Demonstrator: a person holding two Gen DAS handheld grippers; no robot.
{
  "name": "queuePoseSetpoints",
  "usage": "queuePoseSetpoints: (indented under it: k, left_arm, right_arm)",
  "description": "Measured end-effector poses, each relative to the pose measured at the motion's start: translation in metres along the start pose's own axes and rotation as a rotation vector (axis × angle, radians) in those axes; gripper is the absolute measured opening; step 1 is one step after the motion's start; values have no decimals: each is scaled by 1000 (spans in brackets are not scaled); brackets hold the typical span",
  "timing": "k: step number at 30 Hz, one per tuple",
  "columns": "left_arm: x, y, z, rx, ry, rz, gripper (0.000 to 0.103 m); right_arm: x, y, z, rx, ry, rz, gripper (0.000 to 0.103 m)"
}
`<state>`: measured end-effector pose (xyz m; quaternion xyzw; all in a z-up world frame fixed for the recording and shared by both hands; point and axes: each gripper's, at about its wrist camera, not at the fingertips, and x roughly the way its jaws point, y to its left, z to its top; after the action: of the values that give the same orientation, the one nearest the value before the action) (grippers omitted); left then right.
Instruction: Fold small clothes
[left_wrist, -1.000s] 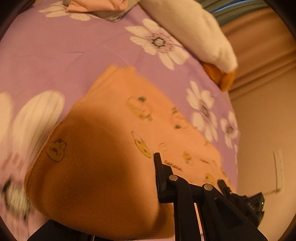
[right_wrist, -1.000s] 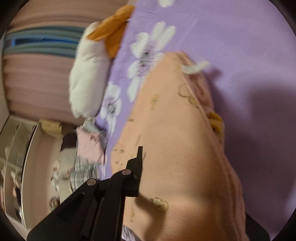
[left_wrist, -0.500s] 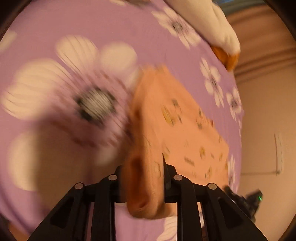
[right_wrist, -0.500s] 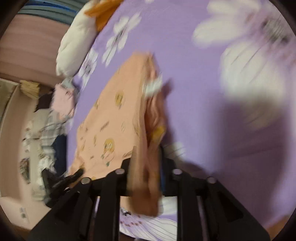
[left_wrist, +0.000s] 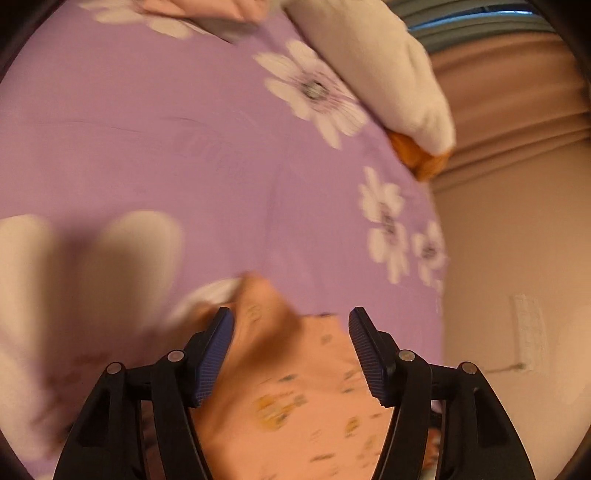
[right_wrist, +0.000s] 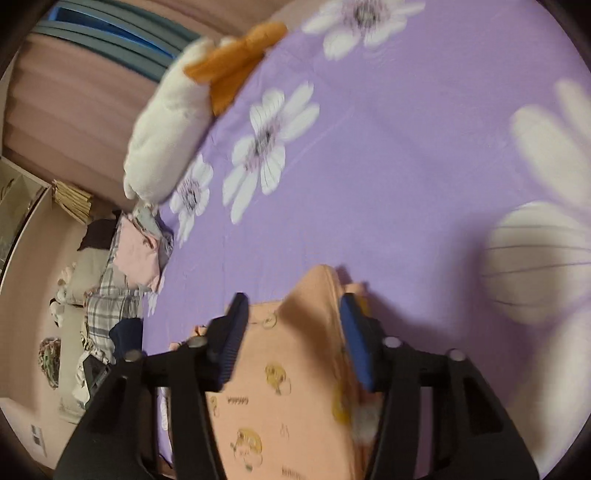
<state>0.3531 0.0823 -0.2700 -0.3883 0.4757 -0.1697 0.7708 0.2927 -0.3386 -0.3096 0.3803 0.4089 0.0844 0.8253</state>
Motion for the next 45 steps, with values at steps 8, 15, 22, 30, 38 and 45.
queuePoseSetpoints:
  k: [8, 15, 22, 30, 38, 45]
  left_arm:
    - [1, -12, -18, 101, -59, 46, 22]
    - [-58, -2, -13, 139, -306, 103, 20]
    - [-19, 32, -1, -66, -72, -48, 44]
    - [19, 14, -9, 107, 37, 49, 58]
    - [21, -9, -24, 330, -120, 422, 33]
    - [0, 32, -8, 94, -100, 227, 32]
  right_arm:
    - [7, 4, 5, -40, -64, 60, 7]
    - [-42, 3, 3, -72, -229, 156, 8]
    - [-1, -16, 0, 61, -93, 82, 12]
    - [4, 5, -1, -87, -64, 69, 54]
    - [12, 18, -7, -203, -35, 64, 7]
    - [-29, 23, 0, -147, -155, 324, 6]
